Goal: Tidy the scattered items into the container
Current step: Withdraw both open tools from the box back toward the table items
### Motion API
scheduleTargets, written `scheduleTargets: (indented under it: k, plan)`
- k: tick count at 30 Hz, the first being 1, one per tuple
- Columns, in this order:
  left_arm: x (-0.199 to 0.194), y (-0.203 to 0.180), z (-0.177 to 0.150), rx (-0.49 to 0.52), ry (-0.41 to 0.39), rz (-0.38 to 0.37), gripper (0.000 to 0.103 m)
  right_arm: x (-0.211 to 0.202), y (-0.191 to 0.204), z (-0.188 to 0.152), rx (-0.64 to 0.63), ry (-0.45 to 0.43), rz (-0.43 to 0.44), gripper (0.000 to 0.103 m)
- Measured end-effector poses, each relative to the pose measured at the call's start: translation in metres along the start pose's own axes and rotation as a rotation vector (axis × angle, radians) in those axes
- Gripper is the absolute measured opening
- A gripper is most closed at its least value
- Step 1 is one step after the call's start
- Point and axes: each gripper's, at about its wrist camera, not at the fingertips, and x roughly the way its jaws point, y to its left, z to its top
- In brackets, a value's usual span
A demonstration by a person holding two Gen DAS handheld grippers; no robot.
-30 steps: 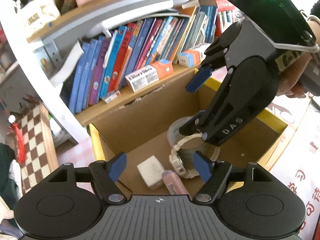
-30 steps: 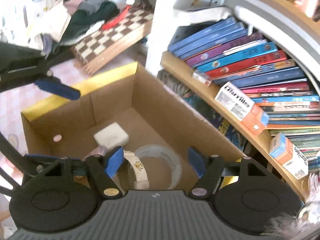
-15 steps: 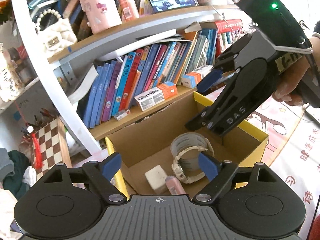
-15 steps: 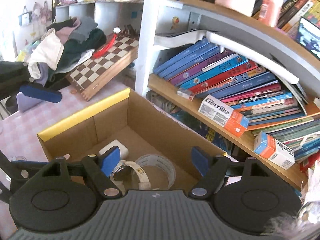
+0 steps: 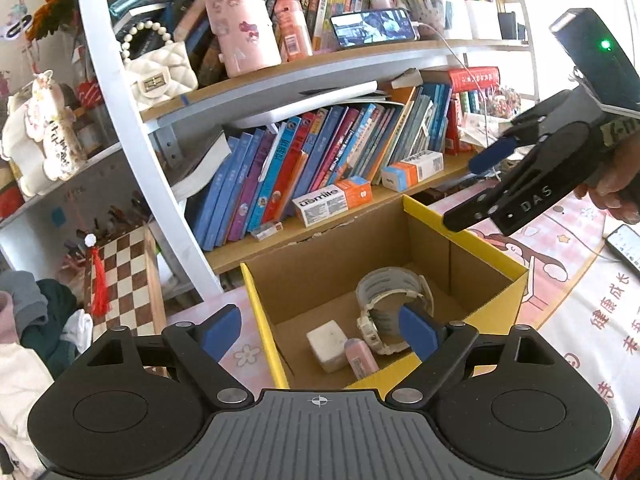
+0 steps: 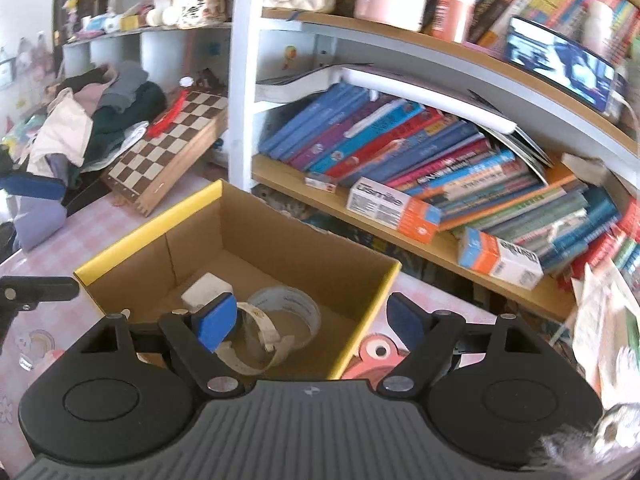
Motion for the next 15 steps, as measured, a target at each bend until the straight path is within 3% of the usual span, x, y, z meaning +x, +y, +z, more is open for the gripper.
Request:
scheduleTargets:
  k: [15]
  plan:
    - [-0.039, 0.014, -0.029, -0.045, -0.029, -0.008, 0.089, -0.047, 0.012, -0.041, 0.155, 0.007, -0.136, 0.083]
